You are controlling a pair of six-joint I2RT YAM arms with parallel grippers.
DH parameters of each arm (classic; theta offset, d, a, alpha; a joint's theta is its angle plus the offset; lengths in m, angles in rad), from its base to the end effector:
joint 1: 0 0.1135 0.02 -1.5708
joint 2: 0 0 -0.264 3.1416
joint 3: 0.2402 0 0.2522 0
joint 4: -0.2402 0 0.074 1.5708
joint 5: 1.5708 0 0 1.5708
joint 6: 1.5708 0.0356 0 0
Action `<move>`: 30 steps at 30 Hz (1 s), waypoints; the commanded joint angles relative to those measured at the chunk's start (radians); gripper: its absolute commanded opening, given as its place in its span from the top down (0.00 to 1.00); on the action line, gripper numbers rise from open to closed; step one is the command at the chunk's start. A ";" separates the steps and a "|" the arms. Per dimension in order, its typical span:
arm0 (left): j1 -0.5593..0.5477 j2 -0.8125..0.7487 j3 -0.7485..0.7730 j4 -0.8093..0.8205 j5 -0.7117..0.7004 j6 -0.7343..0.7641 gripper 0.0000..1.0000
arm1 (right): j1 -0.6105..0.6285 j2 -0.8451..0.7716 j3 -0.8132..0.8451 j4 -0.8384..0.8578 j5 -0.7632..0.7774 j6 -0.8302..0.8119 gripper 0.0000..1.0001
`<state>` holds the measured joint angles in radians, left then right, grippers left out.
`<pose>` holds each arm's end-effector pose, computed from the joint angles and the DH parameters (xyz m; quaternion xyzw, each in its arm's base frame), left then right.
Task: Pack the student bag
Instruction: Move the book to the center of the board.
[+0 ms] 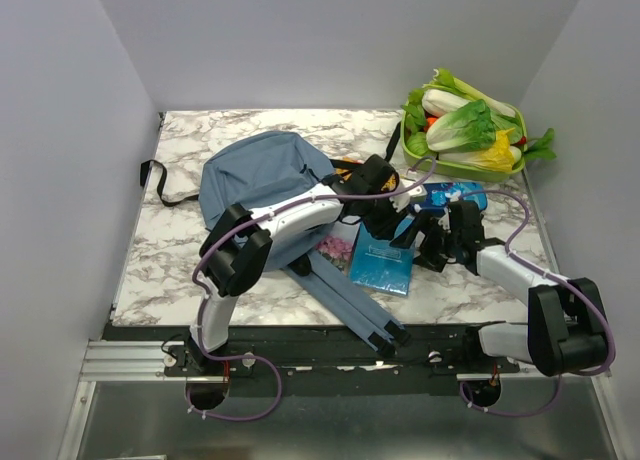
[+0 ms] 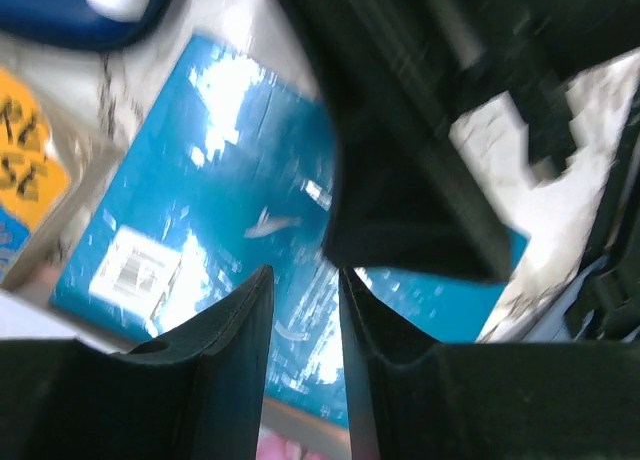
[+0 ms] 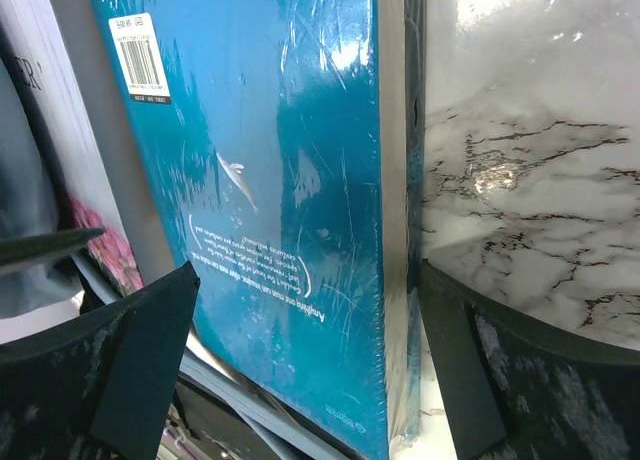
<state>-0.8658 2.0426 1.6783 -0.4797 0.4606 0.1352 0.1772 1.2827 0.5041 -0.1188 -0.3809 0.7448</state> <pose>0.2864 -0.3611 0.2383 0.5079 0.7595 -0.3229 0.2470 0.2224 0.0533 0.1536 0.1995 0.9072 0.3043 0.2111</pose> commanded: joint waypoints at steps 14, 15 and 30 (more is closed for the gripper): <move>0.068 -0.025 -0.157 -0.125 -0.279 0.136 0.62 | 0.015 -0.085 -0.015 -0.193 0.284 0.053 0.01; 0.073 -0.024 -0.160 -0.126 -0.286 0.139 0.62 | 0.016 -0.079 -0.001 -0.190 0.292 0.051 0.02; 0.073 -0.013 -0.236 -0.122 -0.353 0.152 0.63 | 0.018 -0.010 -0.047 -0.067 0.254 0.099 0.04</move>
<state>-0.7876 2.0178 1.4483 -0.5793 0.1379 0.2832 0.1905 1.2388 0.5053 -0.1593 -0.1574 0.8406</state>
